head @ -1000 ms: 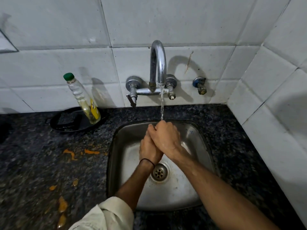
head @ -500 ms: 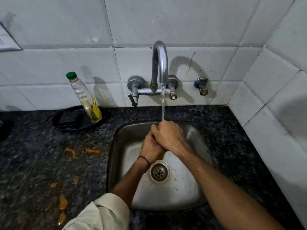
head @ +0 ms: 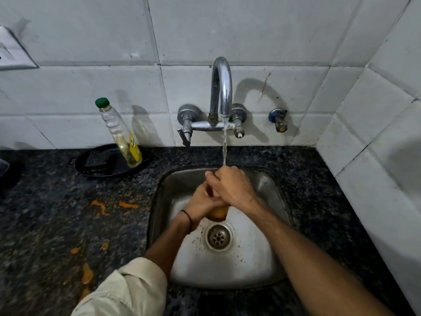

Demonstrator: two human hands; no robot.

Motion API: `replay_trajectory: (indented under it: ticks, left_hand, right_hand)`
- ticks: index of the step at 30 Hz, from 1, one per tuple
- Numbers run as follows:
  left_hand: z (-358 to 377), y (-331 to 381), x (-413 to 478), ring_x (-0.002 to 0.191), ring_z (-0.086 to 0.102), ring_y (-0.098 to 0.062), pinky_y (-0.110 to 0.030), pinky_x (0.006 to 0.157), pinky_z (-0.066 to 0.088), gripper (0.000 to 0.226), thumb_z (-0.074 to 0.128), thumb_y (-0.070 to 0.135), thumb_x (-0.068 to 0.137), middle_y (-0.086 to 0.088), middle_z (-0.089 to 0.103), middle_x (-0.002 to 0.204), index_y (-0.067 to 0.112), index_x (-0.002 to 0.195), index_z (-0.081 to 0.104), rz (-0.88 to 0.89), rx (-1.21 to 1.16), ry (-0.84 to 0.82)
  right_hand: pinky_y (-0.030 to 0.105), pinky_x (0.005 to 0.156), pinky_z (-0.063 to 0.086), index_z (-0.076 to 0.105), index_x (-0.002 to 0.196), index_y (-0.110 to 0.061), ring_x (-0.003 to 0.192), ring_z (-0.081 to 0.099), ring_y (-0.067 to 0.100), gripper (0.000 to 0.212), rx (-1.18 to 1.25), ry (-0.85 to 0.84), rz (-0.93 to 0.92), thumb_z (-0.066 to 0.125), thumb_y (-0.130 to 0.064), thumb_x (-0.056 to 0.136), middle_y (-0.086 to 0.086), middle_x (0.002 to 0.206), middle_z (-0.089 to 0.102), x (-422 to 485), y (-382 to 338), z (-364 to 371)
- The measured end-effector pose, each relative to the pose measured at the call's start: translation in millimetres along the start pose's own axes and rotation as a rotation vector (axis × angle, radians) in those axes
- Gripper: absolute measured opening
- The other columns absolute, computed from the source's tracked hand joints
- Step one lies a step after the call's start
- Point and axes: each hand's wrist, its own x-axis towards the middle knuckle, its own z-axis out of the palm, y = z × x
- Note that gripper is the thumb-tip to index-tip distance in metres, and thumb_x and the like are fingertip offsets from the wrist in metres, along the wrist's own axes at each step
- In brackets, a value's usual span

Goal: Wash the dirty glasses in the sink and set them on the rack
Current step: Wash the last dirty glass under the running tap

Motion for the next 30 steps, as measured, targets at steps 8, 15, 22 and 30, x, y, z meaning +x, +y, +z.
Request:
replay_trajectory:
  ticks: [8, 15, 22, 30]
  left_hand:
    - [23, -3, 7, 0.083, 0.066, -0.014, -0.029, 0.071, 0.055, 0.019, 0.068, 0.023, 0.085, 0.004, 0.070, 0.091, 0.021, 0.103, 0.061, 0.115, 0.385, 0.404]
    - [-23, -23, 12, 0.090, 0.065, -0.011, -0.027, 0.082, 0.053, 0.037, 0.077, 0.015, 0.066, 0.000, 0.068, 0.097, 0.020, 0.101, 0.063, 0.268, 0.339, 0.076]
    - [4, -14, 16, 0.089, 0.064, 0.008, -0.010, 0.076, 0.048, 0.044, 0.084, 0.008, 0.067, 0.015, 0.068, 0.094, 0.022, 0.104, 0.063, 0.270, 0.356, 0.147]
    - [-17, -9, 8, 0.090, 0.063, 0.008, -0.007, 0.077, 0.046, 0.044, 0.079, 0.007, 0.066, 0.010, 0.070, 0.096, 0.018, 0.106, 0.065, 0.356, 0.355, 0.243]
  right_hand:
    - [0.032, 0.073, 0.047, 0.066, 0.077, -0.009, 0.069, 0.058, 0.019, 0.047, 0.087, 0.087, 0.145, 0.044, -0.042, 0.103, 0.001, 0.072, 0.063, -1, -12, 7]
    - [0.035, 0.099, 0.044, 0.058, 0.131, -0.022, 0.114, 0.059, 0.019, 0.041, -0.180, -0.409, -0.349, 0.051, -0.006, 0.093, 0.001, 0.124, 0.061, -34, 22, -8]
    - [0.042, 0.114, 0.033, 0.063, 0.114, -0.018, 0.120, 0.055, 0.026, 0.027, -0.621, -0.417, -0.457, 0.060, -0.011, 0.089, 0.006, 0.120, 0.064, -3, 21, -19]
    - [0.046, 0.100, 0.045, 0.066, 0.119, -0.018, 0.110, 0.059, 0.025, 0.049, 0.028, -0.102, -0.382, 0.051, 0.006, 0.079, 0.006, 0.116, 0.066, -27, 34, 29]
